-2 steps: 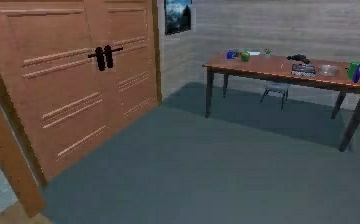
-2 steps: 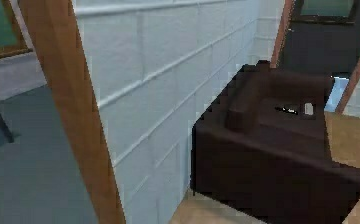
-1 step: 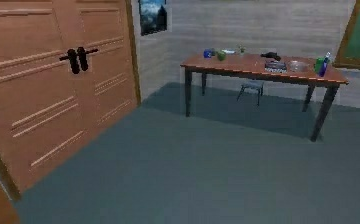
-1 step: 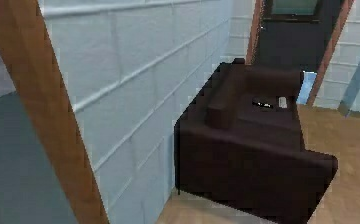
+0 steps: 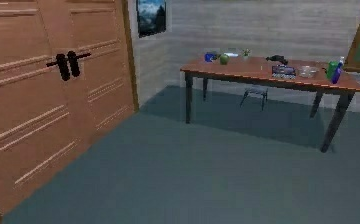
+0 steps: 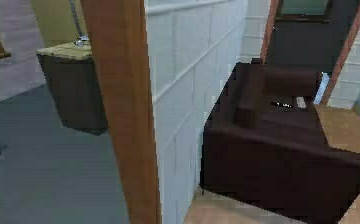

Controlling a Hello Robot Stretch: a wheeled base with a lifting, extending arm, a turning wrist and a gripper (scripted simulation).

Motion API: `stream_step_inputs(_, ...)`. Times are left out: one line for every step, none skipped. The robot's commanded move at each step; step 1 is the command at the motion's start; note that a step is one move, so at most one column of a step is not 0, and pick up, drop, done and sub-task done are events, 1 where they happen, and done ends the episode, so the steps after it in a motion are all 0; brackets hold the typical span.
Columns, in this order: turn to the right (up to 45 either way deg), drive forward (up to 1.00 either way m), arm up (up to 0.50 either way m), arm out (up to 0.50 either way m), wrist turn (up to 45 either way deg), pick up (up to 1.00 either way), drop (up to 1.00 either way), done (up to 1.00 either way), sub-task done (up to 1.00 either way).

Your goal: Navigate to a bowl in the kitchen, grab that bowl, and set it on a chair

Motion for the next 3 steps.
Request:
stream_step_inputs(21.0, 0.0, 0.0, 0.0, 0.0, 0.0, 0.0, 0.0, 0.0)
stream_step_inputs(0.0, 0.5, 0.0, 0.0, 0.0, 0.0, 0.0, 0.0, 0.0)
stream_step_inputs(3.0, 0.0, 0.0, 0.0, 0.0, 0.0, 0.0, 0.0, 0.0)
